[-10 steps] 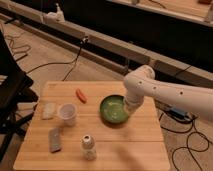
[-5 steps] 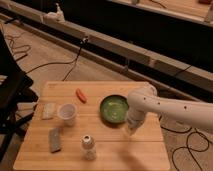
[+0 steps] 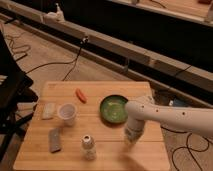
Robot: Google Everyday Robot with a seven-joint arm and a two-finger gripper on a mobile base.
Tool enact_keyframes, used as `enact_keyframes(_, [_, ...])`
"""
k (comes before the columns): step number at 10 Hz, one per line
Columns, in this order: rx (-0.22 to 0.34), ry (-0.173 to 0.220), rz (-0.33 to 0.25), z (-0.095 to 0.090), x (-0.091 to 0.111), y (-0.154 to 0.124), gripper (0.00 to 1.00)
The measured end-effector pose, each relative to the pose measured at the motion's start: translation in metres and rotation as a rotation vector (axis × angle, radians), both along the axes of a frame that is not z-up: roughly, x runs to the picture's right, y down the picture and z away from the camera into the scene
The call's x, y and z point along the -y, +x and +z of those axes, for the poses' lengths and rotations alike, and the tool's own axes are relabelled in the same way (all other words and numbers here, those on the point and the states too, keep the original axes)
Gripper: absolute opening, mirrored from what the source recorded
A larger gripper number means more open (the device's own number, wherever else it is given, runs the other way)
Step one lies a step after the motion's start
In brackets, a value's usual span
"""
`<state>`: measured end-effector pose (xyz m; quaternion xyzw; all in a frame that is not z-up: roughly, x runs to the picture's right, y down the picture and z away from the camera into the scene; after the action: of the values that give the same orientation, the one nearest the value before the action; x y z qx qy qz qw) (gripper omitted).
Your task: Knock the bottle over
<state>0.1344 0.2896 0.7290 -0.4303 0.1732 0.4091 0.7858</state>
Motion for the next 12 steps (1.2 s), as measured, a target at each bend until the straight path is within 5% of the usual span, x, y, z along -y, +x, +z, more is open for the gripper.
enact_keyframes(7, [0.019, -0.016, -0.115, -0.032, -0.01, -0.026, 0.0])
enact_keyframes(12, [0.188, -0.03, -0.185, -0.058, -0.022, -0.104, 0.0])
